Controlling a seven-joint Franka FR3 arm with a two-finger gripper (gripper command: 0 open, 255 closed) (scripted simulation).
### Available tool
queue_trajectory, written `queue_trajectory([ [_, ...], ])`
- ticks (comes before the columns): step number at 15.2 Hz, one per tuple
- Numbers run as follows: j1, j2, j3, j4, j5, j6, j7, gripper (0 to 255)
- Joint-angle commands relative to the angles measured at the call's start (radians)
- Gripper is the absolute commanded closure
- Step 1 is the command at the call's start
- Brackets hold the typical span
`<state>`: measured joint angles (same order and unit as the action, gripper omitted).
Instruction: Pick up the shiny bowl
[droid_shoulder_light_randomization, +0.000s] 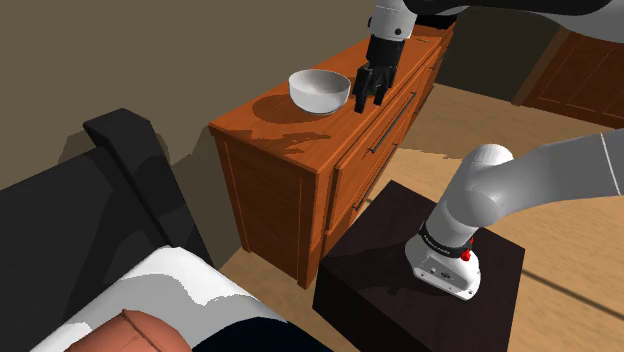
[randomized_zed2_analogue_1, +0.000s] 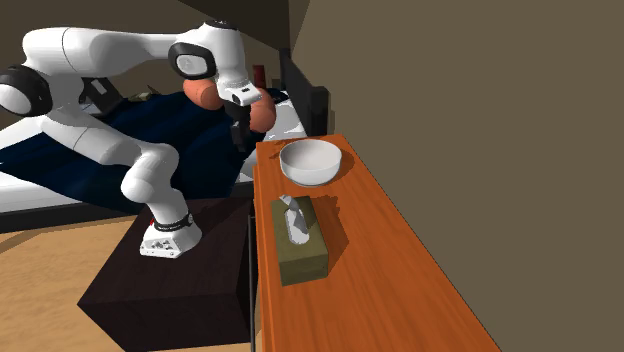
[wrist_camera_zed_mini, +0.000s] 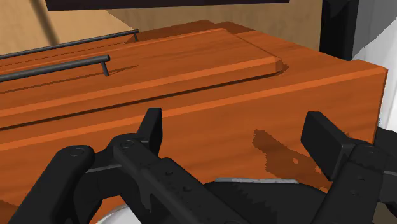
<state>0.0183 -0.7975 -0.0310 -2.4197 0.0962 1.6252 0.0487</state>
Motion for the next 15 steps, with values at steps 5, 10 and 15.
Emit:
queue_trajectory([
  [5, 0.007, 0.16, 0.038, 0.099, -0.038, 0.074, 0.001, 0],
  [10, 0.008, 0.355, 0.085, 0.247, -0.102, 0.136, 0.015, 0],
  [15, 0.008, 0.548, 0.132, 0.422, -0.185, 0.163, 0.041, 0],
])
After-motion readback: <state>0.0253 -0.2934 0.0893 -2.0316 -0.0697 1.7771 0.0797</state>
